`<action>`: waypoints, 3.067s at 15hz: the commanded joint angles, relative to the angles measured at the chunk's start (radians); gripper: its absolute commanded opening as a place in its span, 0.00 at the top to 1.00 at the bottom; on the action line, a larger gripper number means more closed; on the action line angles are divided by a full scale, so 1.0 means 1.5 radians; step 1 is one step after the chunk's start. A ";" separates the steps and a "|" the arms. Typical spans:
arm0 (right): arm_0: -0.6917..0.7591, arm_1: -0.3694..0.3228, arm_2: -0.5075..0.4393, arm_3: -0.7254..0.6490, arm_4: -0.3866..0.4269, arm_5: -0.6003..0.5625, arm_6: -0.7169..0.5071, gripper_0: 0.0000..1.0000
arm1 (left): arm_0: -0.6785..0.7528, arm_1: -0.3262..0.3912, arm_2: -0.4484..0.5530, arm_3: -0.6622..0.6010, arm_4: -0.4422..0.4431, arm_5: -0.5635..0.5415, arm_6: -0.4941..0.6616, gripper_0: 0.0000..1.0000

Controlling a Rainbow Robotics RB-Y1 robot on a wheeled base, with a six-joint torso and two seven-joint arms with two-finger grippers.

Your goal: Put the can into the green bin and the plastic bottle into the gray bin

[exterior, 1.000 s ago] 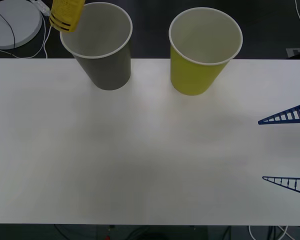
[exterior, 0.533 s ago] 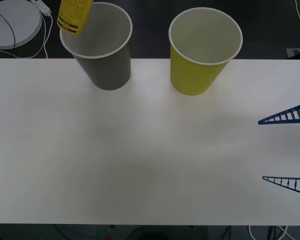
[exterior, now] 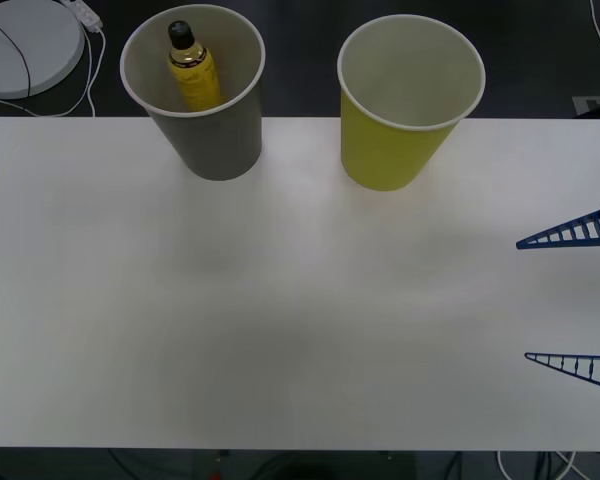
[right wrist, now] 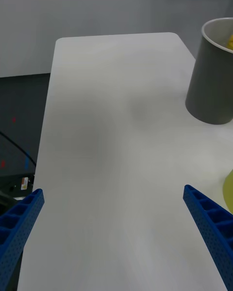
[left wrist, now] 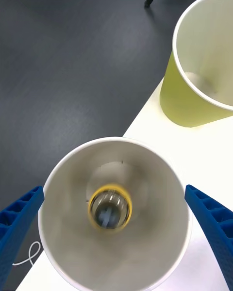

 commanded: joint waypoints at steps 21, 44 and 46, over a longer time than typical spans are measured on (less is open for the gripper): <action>0.000 0.000 0.000 0.000 0.000 0.000 0.000 0.00 | 0.206 0.303 -0.061 -0.204 0.428 0.007 -0.177 0.00; 0.000 0.000 0.000 0.000 0.000 0.000 0.000 0.00 | 0.737 0.331 0.170 -0.548 0.556 0.169 -0.419 0.00; 0.000 0.000 0.000 0.000 0.000 0.000 0.000 0.00 | 0.770 0.330 0.198 -0.586 0.528 0.169 -0.413 0.00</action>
